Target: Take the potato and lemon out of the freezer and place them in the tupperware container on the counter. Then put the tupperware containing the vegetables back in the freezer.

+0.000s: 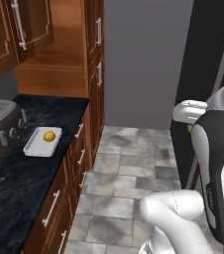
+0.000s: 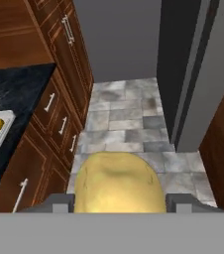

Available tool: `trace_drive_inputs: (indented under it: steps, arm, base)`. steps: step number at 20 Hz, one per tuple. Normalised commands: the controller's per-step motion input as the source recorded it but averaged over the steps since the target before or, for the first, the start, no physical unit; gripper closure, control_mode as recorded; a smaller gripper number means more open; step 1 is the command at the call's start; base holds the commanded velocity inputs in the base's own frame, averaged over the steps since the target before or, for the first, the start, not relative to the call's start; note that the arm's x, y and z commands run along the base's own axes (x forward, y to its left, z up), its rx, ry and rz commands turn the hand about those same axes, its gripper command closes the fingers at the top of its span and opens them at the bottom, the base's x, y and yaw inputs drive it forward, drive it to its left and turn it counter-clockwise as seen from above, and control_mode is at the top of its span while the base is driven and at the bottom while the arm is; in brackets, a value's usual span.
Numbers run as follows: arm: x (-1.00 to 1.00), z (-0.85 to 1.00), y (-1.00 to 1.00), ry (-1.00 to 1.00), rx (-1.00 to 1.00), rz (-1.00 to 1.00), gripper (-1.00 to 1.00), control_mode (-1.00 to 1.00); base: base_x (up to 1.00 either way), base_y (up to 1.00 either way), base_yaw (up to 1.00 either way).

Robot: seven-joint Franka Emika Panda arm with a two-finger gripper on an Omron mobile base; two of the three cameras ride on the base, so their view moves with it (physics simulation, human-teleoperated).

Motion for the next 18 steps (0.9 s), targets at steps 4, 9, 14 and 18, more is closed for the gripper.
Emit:
trace_drive_inputs:
  steps: [4, 9, 14, 18]
  arm:
    - [0.0, 0.0, 0.0, 0.0, 0.0, 0.0, 1.0, 1.0]
    - [0.0, 0.0, 0.0, 0.0, 0.0, 0.0, 1.0, 1.0]
    - [0.0, 0.0, 0.0, 0.0, 0.0, 0.0, 1.0, 1.0]
    - [0.0, 0.0, 0.0, 0.0, 0.0, 0.0, 1.0, 1.0]
  base:
    - [1.0, 0.47, 0.18]
    - [0.97, 0.13, 0.39]
    - [0.66, -0.05, 0.7]
    - [0.5, -0.18, 0.77]
